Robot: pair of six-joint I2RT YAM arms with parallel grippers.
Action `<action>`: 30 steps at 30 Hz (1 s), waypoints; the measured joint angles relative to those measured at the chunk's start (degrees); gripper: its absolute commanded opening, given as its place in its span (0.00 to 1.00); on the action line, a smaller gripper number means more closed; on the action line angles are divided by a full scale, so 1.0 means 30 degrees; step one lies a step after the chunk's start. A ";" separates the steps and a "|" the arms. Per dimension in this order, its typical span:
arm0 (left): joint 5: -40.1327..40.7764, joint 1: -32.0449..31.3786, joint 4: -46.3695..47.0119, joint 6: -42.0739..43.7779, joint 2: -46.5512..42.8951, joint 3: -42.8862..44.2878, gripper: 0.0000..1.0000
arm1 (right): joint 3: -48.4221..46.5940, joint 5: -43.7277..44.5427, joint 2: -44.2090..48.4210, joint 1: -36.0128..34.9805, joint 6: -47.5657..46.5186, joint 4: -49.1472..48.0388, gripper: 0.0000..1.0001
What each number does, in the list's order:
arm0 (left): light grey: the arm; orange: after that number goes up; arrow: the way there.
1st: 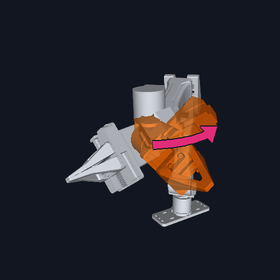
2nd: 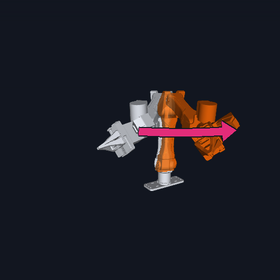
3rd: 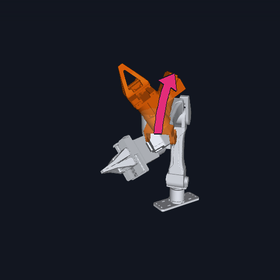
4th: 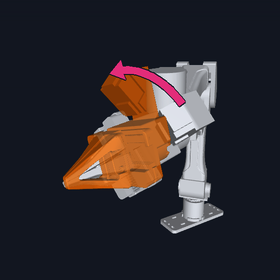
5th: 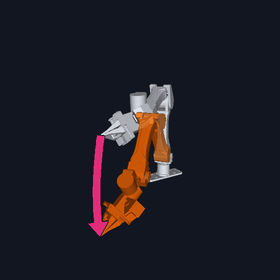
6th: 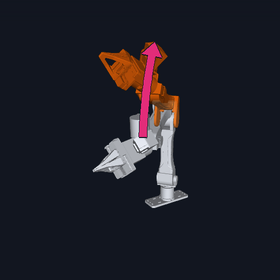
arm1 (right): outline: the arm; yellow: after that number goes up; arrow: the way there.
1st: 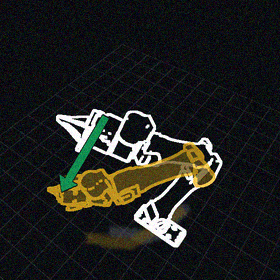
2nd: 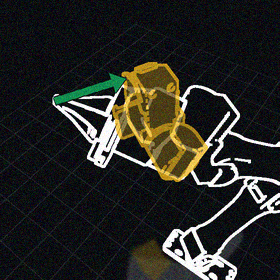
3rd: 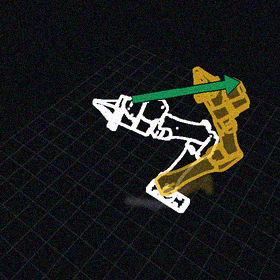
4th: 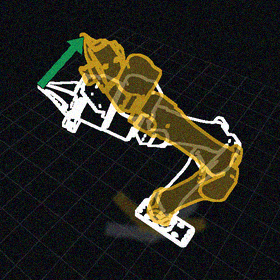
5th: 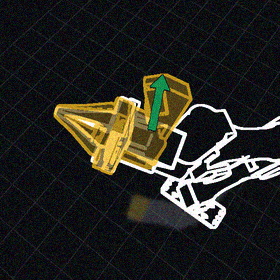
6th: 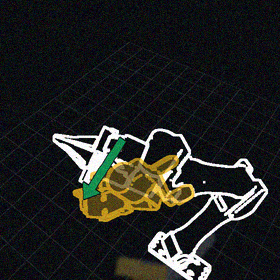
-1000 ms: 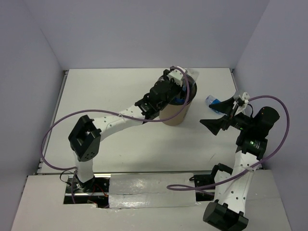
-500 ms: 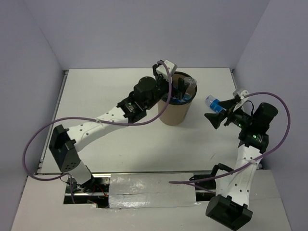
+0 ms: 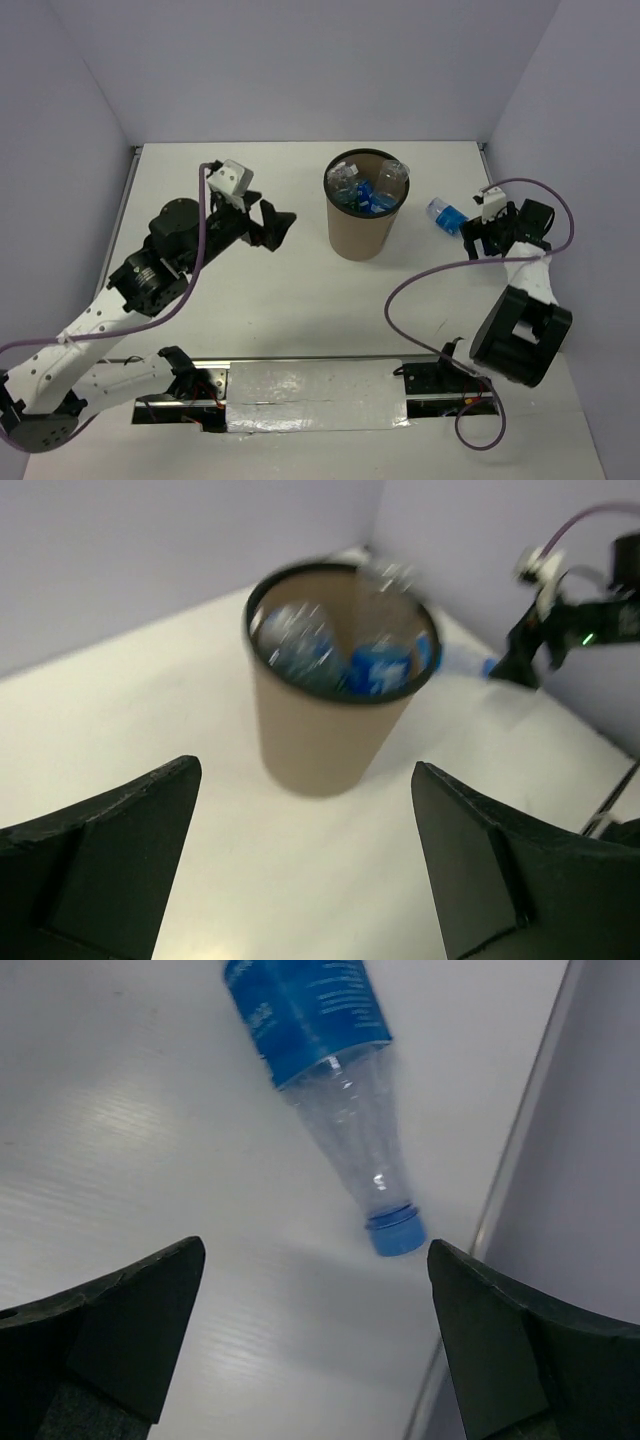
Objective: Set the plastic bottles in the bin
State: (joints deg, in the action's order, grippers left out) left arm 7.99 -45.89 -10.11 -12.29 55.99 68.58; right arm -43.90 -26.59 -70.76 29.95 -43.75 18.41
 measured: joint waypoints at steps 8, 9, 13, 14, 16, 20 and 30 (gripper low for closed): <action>-0.2426 0.3665 -0.2703 -0.1494 -0.1472 -0.4160 0.99 | -0.4605 0.1188 -0.5209 -0.1166 -0.2382 -0.0408 1.00; -0.2710 0.3796 -0.2907 -0.1508 -0.1421 -0.4393 0.99 | -0.4816 0.1486 -0.5690 -0.1676 -0.2433 -0.0561 1.00; -0.3752 0.3912 -0.2965 -0.1559 -0.1443 -0.5370 0.99 | -0.6972 0.2157 -0.8597 -0.3388 -0.2426 -0.0036 1.00; -0.3993 0.3912 -0.2929 -0.1581 -0.1486 -0.5617 0.99 | -0.7672 0.2200 -0.9442 -0.3679 -0.2353 0.0117 0.99; -0.4408 0.3912 -0.2739 -0.1712 -0.1676 -0.6215 0.99 | -0.9012 0.2339 -1.0979 -0.4197 -0.2186 0.0437 0.99; -0.5115 0.3912 -0.2754 -0.2047 -0.2055 -0.6790 0.99 | -1.0324 0.2965 -1.2772 -0.4998 -0.1596 0.1005 0.91; -0.5967 0.3912 -0.2047 -0.2492 -0.3504 -0.7315 0.99 | -1.1511 0.4131 -1.4294 -0.6258 -0.0379 0.1902 0.25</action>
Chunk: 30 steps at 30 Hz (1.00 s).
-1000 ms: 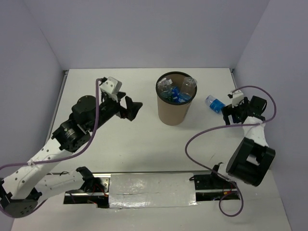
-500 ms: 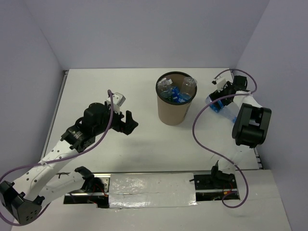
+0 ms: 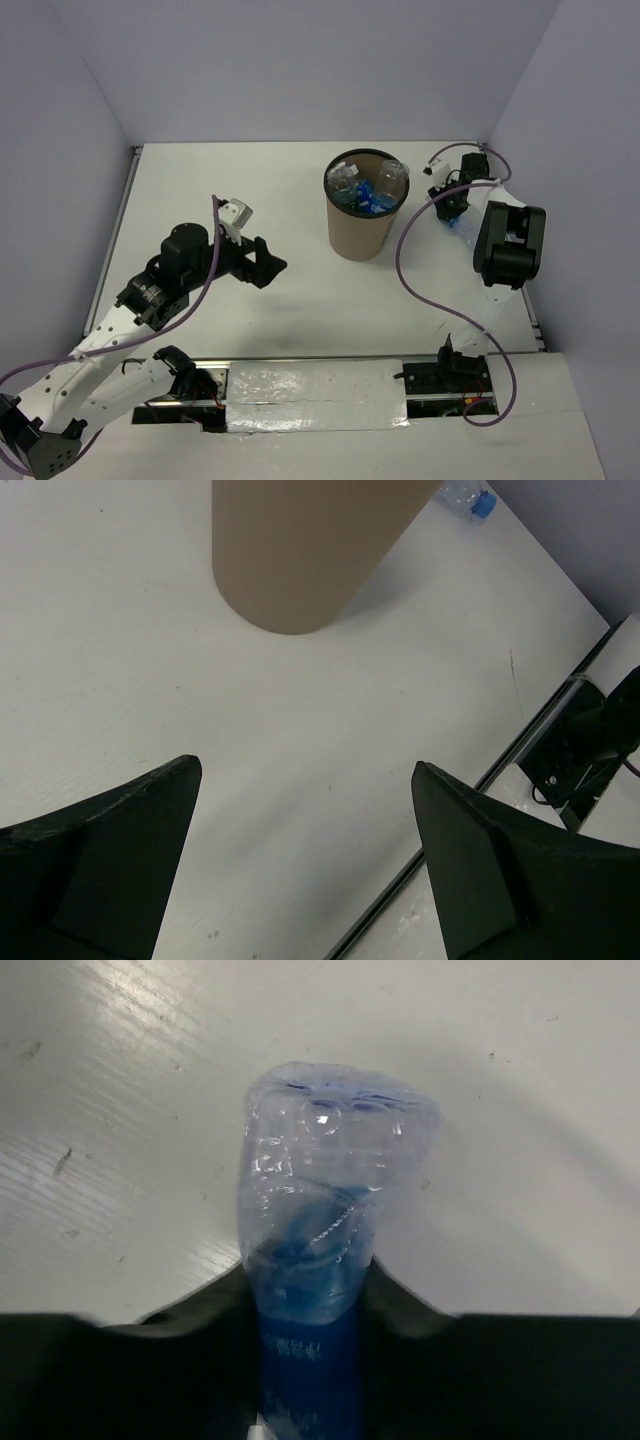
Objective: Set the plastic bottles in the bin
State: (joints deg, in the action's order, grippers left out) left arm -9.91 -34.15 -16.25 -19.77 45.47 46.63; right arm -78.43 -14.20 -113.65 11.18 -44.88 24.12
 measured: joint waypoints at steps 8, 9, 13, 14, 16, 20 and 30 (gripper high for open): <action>-0.0160 0.0000 0.0109 -0.0036 -0.0517 -0.0058 0.99 | 0.4109 -0.1982 0.5479 0.0073 0.0459 0.1348 0.07; -0.0153 0.0000 0.0146 -0.0036 -0.0583 -0.0058 0.99 | 0.5020 -0.2754 0.7308 0.0066 0.0466 0.1770 0.07; -0.0153 0.0000 0.0189 -0.0036 -0.0787 -0.0058 1.00 | 0.6980 -0.5340 1.4258 -0.0168 0.0794 0.2718 0.06; -0.0153 0.0000 0.0219 -0.0036 -0.0801 -0.0058 0.99 | 0.7155 -0.5887 1.5875 -0.0321 0.1049 0.2841 0.06; -0.0153 0.0000 0.0284 -0.0036 -0.0831 -0.0066 0.99 | 0.7162 -0.6958 1.8724 -0.0780 0.1596 0.3053 0.06; -0.0153 0.0073 0.0372 -0.0036 -0.0947 -0.0102 0.99 | 0.6127 -0.9449 2.2170 -0.2572 0.3075 0.3912 0.06; -0.0066 0.0124 0.0459 -0.0029 -0.1530 -0.0386 0.99 | 0.3701 -1.4039 2.0123 -0.7497 1.1839 -0.5064 0.05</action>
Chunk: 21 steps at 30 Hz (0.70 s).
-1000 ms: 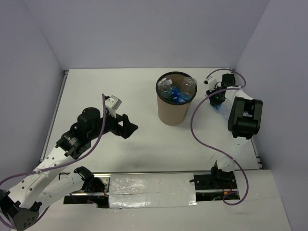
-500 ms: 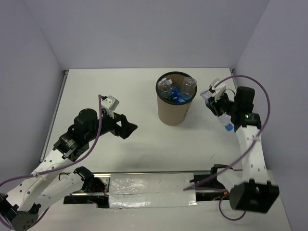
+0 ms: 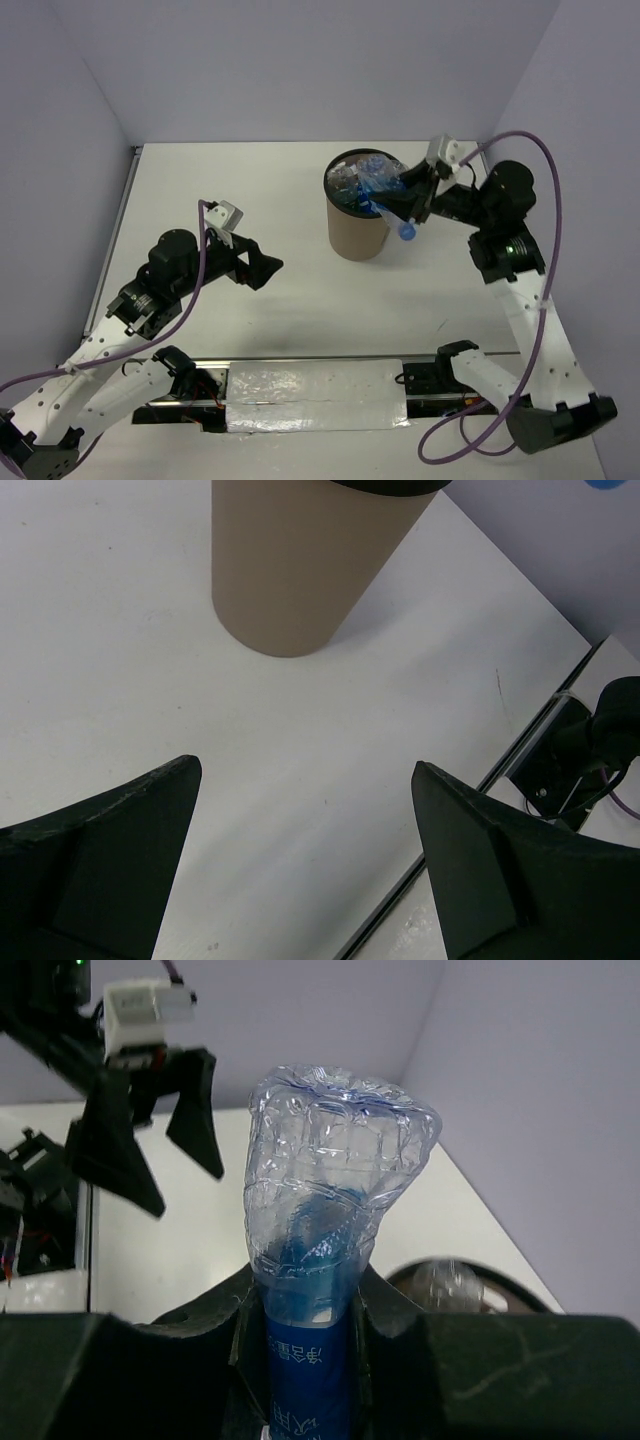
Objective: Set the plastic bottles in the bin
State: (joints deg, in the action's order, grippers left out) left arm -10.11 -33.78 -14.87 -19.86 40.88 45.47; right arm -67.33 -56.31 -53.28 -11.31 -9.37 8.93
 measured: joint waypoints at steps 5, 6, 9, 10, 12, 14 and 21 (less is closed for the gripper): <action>0.0066 0.0000 0.0007 0.0000 0.0000 -0.0051 0.99 | -0.1574 0.1027 -0.3796 -0.1494 0.2506 -0.4473 0.05; 0.0117 0.0000 0.0007 0.0007 -0.0022 -0.0051 0.99 | -0.1610 0.1355 -0.4408 -0.1647 0.2739 -0.5136 0.05; 0.0299 0.0007 0.0000 0.0015 -0.0124 -0.0051 0.99 | -0.1974 0.2404 -0.6171 -0.2011 0.2980 -0.6674 0.06; 0.0379 0.0007 -0.0007 0.0007 -0.0226 -0.0058 0.99 | -0.2091 0.2776 -0.6710 -0.2055 0.2943 -0.7220 0.07; 0.0452 0.0007 0.0007 0.0015 -0.0474 -0.0080 1.00 | -0.1967 0.3504 -0.7541 -0.2076 0.2805 -0.8247 0.08; 0.0488 0.0007 0.0036 0.0015 -0.0736 -0.0153 0.99 | -0.1144 0.4160 -0.7927 -0.2113 0.2637 -0.9355 0.13; 0.0474 0.0007 0.0124 0.0007 -0.0874 -0.0204 0.99 | 0.4357 0.5085 -0.7599 -0.2113 0.2637 -1.2313 0.65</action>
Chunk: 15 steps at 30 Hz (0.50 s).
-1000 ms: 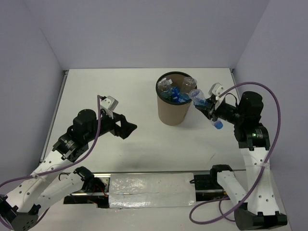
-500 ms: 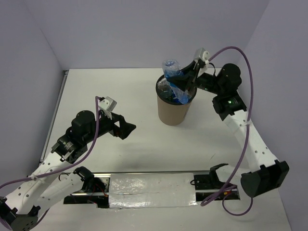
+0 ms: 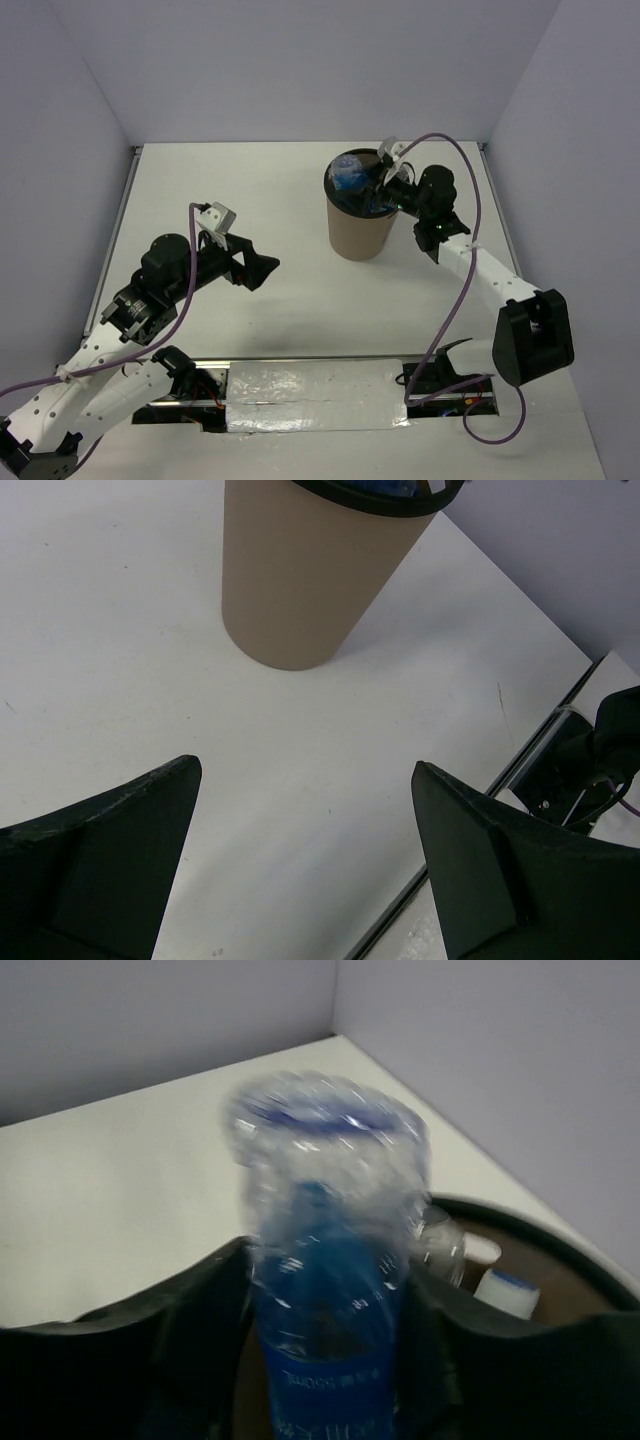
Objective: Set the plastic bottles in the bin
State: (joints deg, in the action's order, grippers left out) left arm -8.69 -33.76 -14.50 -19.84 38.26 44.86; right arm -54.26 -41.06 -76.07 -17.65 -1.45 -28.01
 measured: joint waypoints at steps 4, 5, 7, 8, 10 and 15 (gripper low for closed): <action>0.0000 0.0015 0.0000 0.0000 0.0000 -0.0007 1.00 | 0.2142 0.0160 0.1231 0.0007 -0.0015 -0.0197 0.80; 0.0000 0.0015 0.0000 0.0000 0.0000 -0.0007 0.99 | 0.2251 0.0204 0.1676 0.0007 -0.0022 -0.0168 0.81; 0.0000 0.0029 0.0000 0.0000 0.0000 -0.0007 0.99 | 0.2237 0.0401 0.2652 0.0007 -0.0029 -0.0189 0.88; 0.0000 0.0029 0.0000 0.0000 0.0000 -0.0007 0.99 | 0.2178 0.0452 0.3198 0.0029 -0.0015 -0.0073 0.89; 0.0000 0.0029 0.0000 0.0000 0.0000 -0.0007 0.99 | 0.1821 0.0503 0.4058 0.0153 -0.0015 0.0255 0.91; 0.0000 0.0029 0.0000 0.0000 0.0000 -0.0015 0.99 | 0.0270 0.0750 0.5770 0.0459 0.0058 0.2266 1.00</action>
State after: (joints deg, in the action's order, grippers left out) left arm -8.69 -33.67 -14.50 -19.84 38.26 44.82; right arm -53.45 -38.81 -58.76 -16.27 -1.28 -21.21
